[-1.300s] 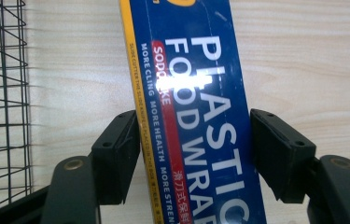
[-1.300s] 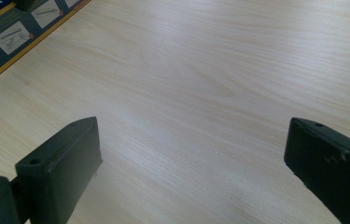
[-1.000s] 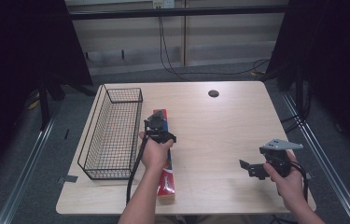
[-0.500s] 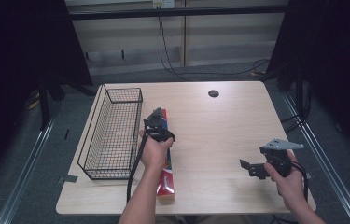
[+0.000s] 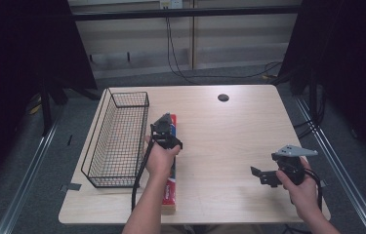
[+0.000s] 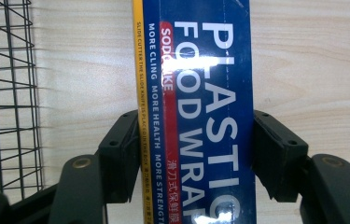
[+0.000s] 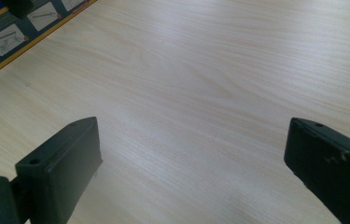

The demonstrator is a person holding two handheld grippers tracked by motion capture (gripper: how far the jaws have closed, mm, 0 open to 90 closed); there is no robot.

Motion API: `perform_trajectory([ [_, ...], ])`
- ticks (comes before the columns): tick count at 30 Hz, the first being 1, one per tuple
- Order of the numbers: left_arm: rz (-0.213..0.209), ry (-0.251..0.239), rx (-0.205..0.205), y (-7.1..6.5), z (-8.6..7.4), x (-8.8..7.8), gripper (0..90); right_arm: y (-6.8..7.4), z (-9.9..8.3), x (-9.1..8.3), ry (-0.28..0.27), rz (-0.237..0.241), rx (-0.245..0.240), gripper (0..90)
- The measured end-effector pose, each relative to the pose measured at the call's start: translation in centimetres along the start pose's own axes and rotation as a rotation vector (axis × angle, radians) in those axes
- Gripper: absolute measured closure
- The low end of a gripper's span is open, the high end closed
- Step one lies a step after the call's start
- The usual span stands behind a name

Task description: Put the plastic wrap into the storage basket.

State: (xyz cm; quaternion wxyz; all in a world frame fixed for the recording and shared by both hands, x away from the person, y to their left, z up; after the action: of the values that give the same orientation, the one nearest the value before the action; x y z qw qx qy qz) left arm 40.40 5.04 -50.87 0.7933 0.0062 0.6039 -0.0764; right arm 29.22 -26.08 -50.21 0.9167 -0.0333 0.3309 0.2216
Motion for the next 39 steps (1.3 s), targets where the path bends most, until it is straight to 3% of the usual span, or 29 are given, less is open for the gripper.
perform_trajectory([
  [6, 0.026, 0.017, 0.027, -0.1, -0.6, 0.7, 36.8, 0.2, 0.0, 0.1, 0.004, 0.001, -0.005, 3.4],
  [9, 0.025, 0.016, 0.008, 0.0, -0.5, 0.5, 39.9, 0.2, 0.0, 0.1, 0.001, 0.002, -0.004, 3.4],
  [13, 0.042, 0.024, 0.022, 0.4, -0.5, 0.4, 42.0, 0.1, 0.0, 0.1, 0.001, 0.0, -0.002, 3.4],
  [16, 0.01, 0.038, -0.005, 0.6, -0.4, 0.2, 42.4, 0.0, 0.0, 0.1, 0.0, 0.0, -0.001, 3.4],
  [20, 0.02, 0.061, 0.028, 0.5, 0.0, -0.7, 42.7, -0.1, 0.0, 0.1, -0.001, -0.001, 0.002, 3.4],
  [28, -0.002, 0.077, 0.038, 0.7, 0.7, -2.7, 42.8, 0.0, 0.1, 0.0, -0.007, -0.001, 0.001, 3.4],
  [39, -0.022, 0.063, 0.014, 1.7, 1.6, -5.2, 42.8, 0.0, 0.1, 0.1, -0.003, 0.002, -0.002, 3.4],
])
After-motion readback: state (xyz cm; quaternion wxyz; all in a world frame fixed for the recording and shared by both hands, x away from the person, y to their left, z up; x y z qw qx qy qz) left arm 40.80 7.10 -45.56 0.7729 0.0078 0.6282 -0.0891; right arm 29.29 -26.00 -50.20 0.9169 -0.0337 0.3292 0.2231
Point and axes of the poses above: each handheld gripper's, and its own axes: x roughly forward along the jaws, z roughly out of its top, y roughly to its left, the point moved 7 cm from there along x, roughly forward along the jaws
